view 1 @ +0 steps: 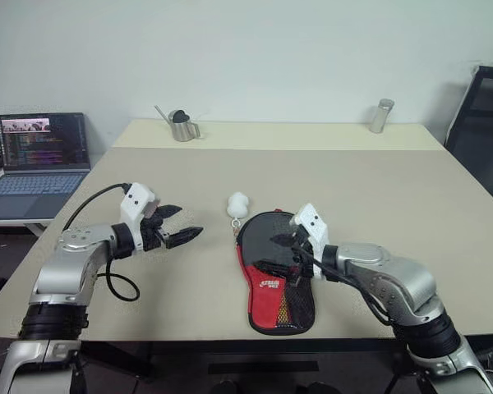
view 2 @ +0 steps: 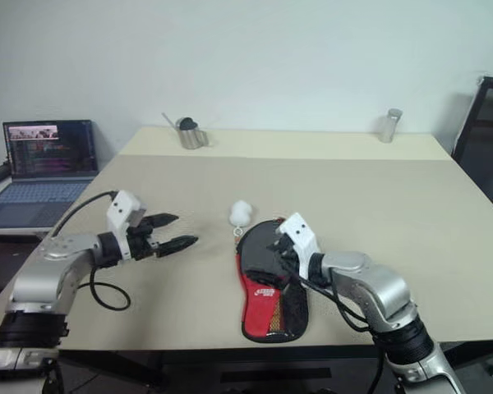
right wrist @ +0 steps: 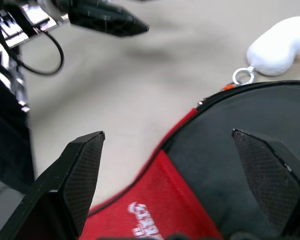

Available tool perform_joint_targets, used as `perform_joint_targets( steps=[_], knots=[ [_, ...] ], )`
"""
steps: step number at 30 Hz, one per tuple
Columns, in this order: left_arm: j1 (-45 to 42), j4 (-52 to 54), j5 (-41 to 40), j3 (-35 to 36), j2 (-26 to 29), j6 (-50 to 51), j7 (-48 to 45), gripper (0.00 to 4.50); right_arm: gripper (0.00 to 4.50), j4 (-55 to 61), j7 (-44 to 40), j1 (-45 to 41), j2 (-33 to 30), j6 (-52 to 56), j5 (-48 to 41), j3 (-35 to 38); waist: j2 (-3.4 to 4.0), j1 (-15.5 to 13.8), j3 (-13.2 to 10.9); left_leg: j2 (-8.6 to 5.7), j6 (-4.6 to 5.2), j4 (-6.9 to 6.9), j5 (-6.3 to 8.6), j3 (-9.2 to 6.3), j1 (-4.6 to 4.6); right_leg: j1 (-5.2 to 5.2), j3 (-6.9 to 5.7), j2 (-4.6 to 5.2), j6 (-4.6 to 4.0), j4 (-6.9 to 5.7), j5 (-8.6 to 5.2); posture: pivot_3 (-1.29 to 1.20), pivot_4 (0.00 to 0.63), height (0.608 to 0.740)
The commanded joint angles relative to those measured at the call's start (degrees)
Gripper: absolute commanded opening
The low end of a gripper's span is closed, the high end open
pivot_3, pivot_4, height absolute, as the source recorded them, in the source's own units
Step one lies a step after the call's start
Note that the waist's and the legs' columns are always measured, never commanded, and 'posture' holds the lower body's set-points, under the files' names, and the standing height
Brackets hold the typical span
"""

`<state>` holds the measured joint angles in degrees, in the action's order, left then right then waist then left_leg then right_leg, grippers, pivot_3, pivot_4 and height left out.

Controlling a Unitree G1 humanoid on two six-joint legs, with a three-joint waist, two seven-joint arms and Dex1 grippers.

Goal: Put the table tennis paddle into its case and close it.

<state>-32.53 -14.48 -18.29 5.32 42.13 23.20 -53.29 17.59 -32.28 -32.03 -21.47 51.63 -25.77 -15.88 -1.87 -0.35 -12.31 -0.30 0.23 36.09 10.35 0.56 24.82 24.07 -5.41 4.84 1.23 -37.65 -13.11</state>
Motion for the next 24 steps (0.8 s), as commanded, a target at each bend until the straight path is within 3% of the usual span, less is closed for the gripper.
perform_joint_targets(
  steps=[1, 10, 17, 24],
  knots=[
    [-5.49, -4.66, 3.47, -1.87, -2.96, -3.24, 3.44, 4.46, 4.50, -0.85, 0.64, 0.64, -0.81, -3.92, 4.68, -2.46, -0.04, -0.23, 0.02, 0.00, 0.00, 0.02, 0.00, -0.01, 0.00, -0.02, -0.02, 0.00, 0.00, 0.00, 0.00, 0.00, 0.150, 0.740],
    [-20.73, -25.36, 8.13, -6.53, -10.87, -5.35, 2.14, 4.46, 4.50, -1.09, 0.84, 1.45, 1.12, -4.05, 7.12, -2.28, -0.07, -0.05, 0.03, 0.00, 0.00, 0.04, -0.01, 0.03, 0.00, 0.00, -0.13, -0.04, 0.00, -0.09, 0.01, 0.00, 0.150, 0.740],
    [-32.63, -50.24, 13.96, -7.58, -17.55, -12.21, 6.72, 4.46, 4.50, -0.83, 2.01, 1.60, 2.67, -3.72, 7.86, -1.98, -0.09, 0.22, 0.03, -0.02, 0.00, 0.07, -0.01, 0.05, 0.00, 0.01, -0.18, -0.04, 0.01, -0.11, 0.01, 0.00, 0.150, 0.740],
    [-35.97, -59.11, 17.10, -6.78, -21.13, -14.72, 11.21, 4.46, 4.50, -0.28, 3.48, 1.98, 3.75, -3.38, 8.60, -1.37, -0.10, 0.42, 0.02, 0.00, 0.00, 0.06, -0.01, 0.05, 0.00, 0.02, -0.21, -0.04, 0.02, -0.13, 0.02, 0.00, 0.150, 0.740]
  ],
)
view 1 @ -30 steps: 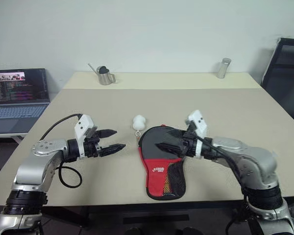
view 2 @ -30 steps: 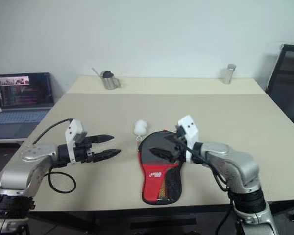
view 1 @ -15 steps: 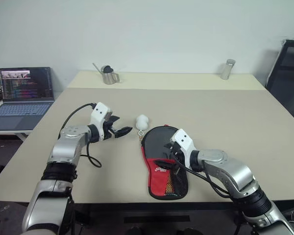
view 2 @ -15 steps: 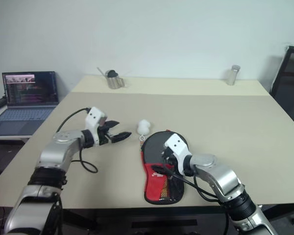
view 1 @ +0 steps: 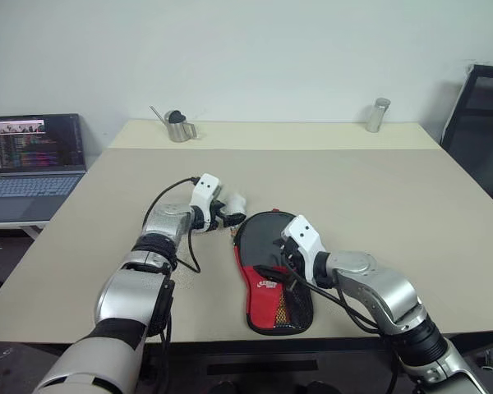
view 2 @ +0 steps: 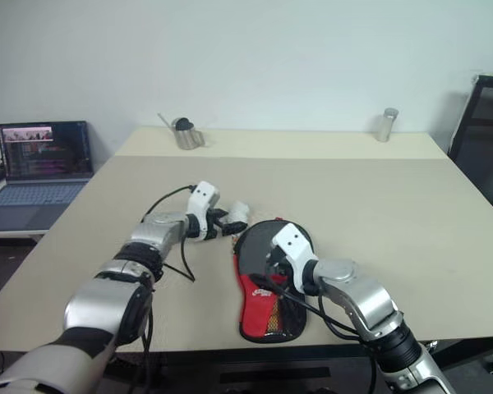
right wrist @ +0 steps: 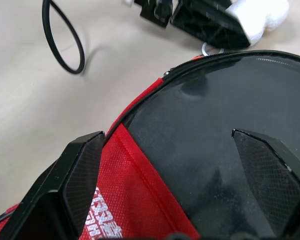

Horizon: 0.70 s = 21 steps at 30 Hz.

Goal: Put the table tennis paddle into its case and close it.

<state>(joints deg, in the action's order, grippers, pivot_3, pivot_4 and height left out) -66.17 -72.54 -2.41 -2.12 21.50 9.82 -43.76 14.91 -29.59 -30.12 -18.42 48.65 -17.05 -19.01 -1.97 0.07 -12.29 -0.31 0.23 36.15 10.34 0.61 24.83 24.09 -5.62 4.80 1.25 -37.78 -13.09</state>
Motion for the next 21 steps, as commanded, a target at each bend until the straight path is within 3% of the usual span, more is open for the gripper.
perform_joint_targets(
  steps=[1, 7, 9, 21],
  knots=[
    [-2.44, -1.56, 1.54, 0.87, -0.80, -1.35, 2.29, 4.46, 4.50, 2.59, 0.95, 0.15, 0.84, -0.27, -0.08, 1.84, 0.00, 0.00, 0.00, 0.00, 0.00, 0.00, 0.00, 0.00, 0.00, 0.00, 0.01, 0.00, 0.00, 0.00, 0.00, 0.00, 0.150, 0.740],
    [-2.56, -2.72, 2.30, 2.05, -2.08, -1.49, 4.12, 4.46, 4.50, 3.49, 1.88, 0.73, 1.45, 1.26, -0.36, 2.07, -0.01, -0.03, 0.01, -0.01, 0.00, 0.02, 0.00, -0.01, 0.00, -0.01, 0.01, 0.01, 0.00, -0.02, 0.00, 0.00, 0.150, 0.740],
    [-2.37, -2.79, 2.30, 2.60, -2.35, -1.47, 4.48, 4.10, 4.50, 3.67, 2.35, 0.90, 1.62, 1.50, -0.18, 2.14, -0.01, -0.03, 0.01, -0.01, 0.00, 0.03, 0.00, -0.01, -0.01, -0.01, 0.00, 0.01, 0.00, -0.03, 0.00, 0.00, 0.150, 0.740],
    [-0.02, -2.15, 1.40, 6.39, -1.88, -1.09, 4.13, 0.14, 4.50, -0.43, 4.28, -2.73, 4.33, 1.24, 0.68, 3.75, -0.02, 0.02, 0.02, -0.01, 0.00, 0.03, 0.00, -0.01, -0.01, -0.01, 0.00, 0.01, 0.00, -0.08, 0.01, 0.00, 0.150, 0.740]
  ],
)
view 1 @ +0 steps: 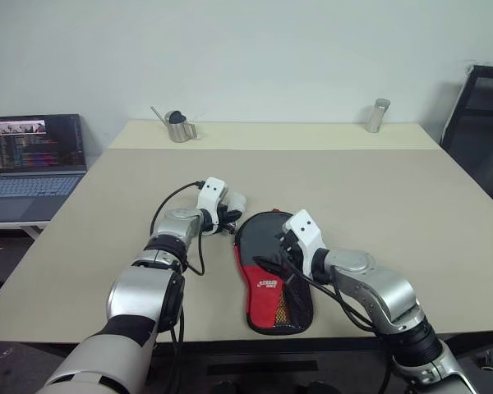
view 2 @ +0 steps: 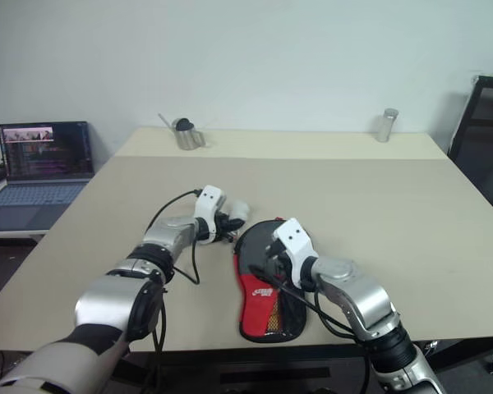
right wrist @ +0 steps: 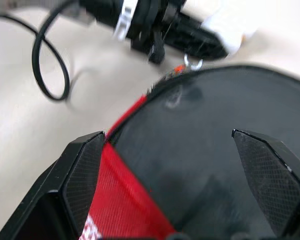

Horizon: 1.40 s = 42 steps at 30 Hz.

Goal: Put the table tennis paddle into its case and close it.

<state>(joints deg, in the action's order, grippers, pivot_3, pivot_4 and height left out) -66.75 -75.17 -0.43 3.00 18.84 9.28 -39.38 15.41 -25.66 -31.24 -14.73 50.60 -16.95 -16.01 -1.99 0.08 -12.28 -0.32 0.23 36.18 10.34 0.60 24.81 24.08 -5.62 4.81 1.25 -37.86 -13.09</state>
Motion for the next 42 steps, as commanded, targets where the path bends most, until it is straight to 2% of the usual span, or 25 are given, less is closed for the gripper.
perform_joint_targets(
  steps=[1, 9, 15, 19, 33, 42],
  knots=[
    [0.77, 0.66, -0.85, 1.70, 0.99, -0.44, -0.46, 0.07, 4.50, -2.12, 0.26, -1.78, 0.81, -1.02, 0.96, 0.35, 0.00, 0.02, 0.00, 0.00, 0.00, 0.01, 0.00, 0.01, -0.01, 0.00, 0.01, 0.00, 0.00, 0.00, 0.00, 0.00, 0.150, 0.740],
    [2.15, 2.97, -1.87, 3.06, 3.54, 0.05, -4.30, 0.06, 4.50, -10.82, 1.01, -1.92, 2.35, 0.62, 4.15, -2.20, -0.03, 0.37, 0.02, 0.02, 0.00, 0.03, 0.00, 0.05, -0.02, 0.03, 0.05, -0.01, -0.01, -0.08, 0.01, 0.00, 0.150, 0.740],
    [0.74, 3.38, 0.50, 0.23, 5.27, -0.59, -9.11, 0.06, 4.50, -13.45, 2.63, -1.33, 2.95, 0.61, 6.43, -1.95, -0.21, 0.21, 0.19, 0.01, 0.00, 0.10, 0.00, 0.01, -0.06, -0.02, 0.02, -0.01, -0.01, -0.14, 0.00, 0.00, 0.150, 0.740],
    [-1.92, 1.98, 3.70, -2.12, 5.16, -3.74, -6.87, 0.06, 4.50, -13.94, 3.41, -0.77, 3.59, 0.99, 7.01, -1.51, -0.51, 0.10, 0.38, 0.01, 0.00, 0.16, 0.00, -0.02, -0.06, -0.05, 0.02, -0.01, 0.00, -0.14, 0.01, 0.00, 0.150, 0.740],
    [-7.83, -1.81, 10.03, -3.71, -2.91, -13.11, 3.91, 0.06, 4.50, -12.10, 2.91, 1.57, 3.43, 3.28, 8.11, -2.96, -0.65, -0.07, 0.57, 0.01, 0.00, 0.24, 0.00, -0.05, -0.05, -0.09, 0.02, 0.03, 0.05, -0.13, 0.03, 0.00, 0.150, 0.740],
    [-8.27, -2.86, 18.51, -10.22, -7.22, -18.19, 11.33, 0.06, 4.50, -8.15, 2.24, 3.85, 2.29, 6.42, 8.40, -4.55, -0.65, -0.08, 0.60, -0.01, 0.00, 0.24, 0.00, -0.05, -0.05, -0.10, 0.00, 0.07, 0.06, -0.13, 0.03, 0.00, 0.150, 0.740]
  ],
)
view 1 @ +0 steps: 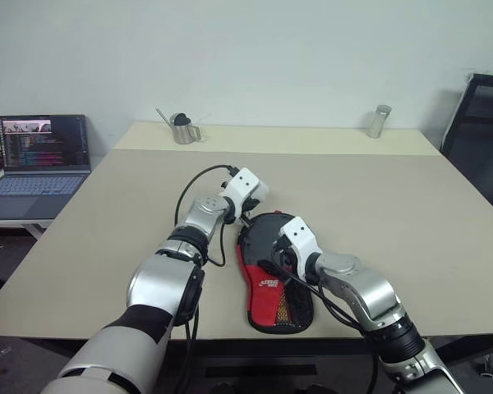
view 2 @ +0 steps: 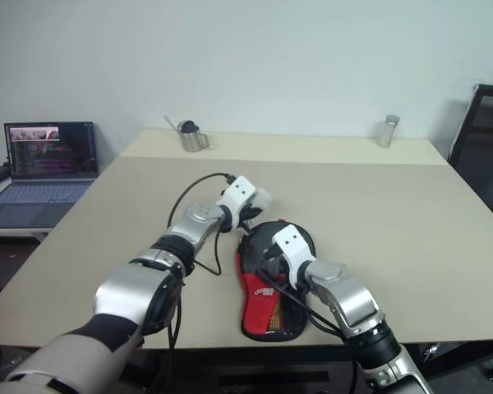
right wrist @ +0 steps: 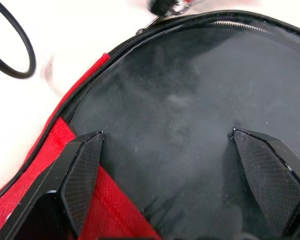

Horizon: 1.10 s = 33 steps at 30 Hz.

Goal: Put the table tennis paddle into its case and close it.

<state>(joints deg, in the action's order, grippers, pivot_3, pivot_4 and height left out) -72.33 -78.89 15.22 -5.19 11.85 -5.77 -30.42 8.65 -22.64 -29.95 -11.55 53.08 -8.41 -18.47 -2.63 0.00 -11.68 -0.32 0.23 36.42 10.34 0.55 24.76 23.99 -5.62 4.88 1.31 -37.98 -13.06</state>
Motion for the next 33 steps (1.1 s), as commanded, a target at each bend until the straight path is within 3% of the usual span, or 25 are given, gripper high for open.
perform_joint_targets(
  steps=[1, 19, 33],
  knots=[
    [-2.61, 0.74, 3.76, -2.75, -0.39, -3.47, 3.11, 0.06, 4.50, -0.84, -0.76, 2.86, -0.91, 4.33, -0.11, -2.25, 0.00, 0.00, 0.01, 0.00, 0.00, 0.00, 0.00, 0.00, 0.00, 0.00, 0.00, 0.00, 0.00, 0.00, 0.00, 0.00, 0.150, 0.740],
    [-8.07, -0.11, 15.19, -11.20, -3.48, -11.67, 13.53, 0.06, 4.50, 3.52, 0.12, 4.86, -0.08, 8.32, -0.03, -2.64, -0.01, -0.06, 0.02, 0.01, 0.00, -0.01, 0.01, -0.04, 0.02, 0.00, -0.06, 0.07, 0.01, 0.06, -0.01, 0.00, 0.150, 0.740],
    [-10.42, -0.24, 17.27, -13.08, -8.67, -14.95, 13.89, 0.06, 4.50, 3.63, 1.04, 4.85, 0.92, 8.57, -0.14, -2.68, -0.01, -0.07, 0.02, 0.02, 0.00, -0.01, 0.01, -0.07, 0.06, 0.00, -0.10, 0.12, 0.01, 0.10, -0.01, 0.00, 0.150, 0.740]
  ],
)
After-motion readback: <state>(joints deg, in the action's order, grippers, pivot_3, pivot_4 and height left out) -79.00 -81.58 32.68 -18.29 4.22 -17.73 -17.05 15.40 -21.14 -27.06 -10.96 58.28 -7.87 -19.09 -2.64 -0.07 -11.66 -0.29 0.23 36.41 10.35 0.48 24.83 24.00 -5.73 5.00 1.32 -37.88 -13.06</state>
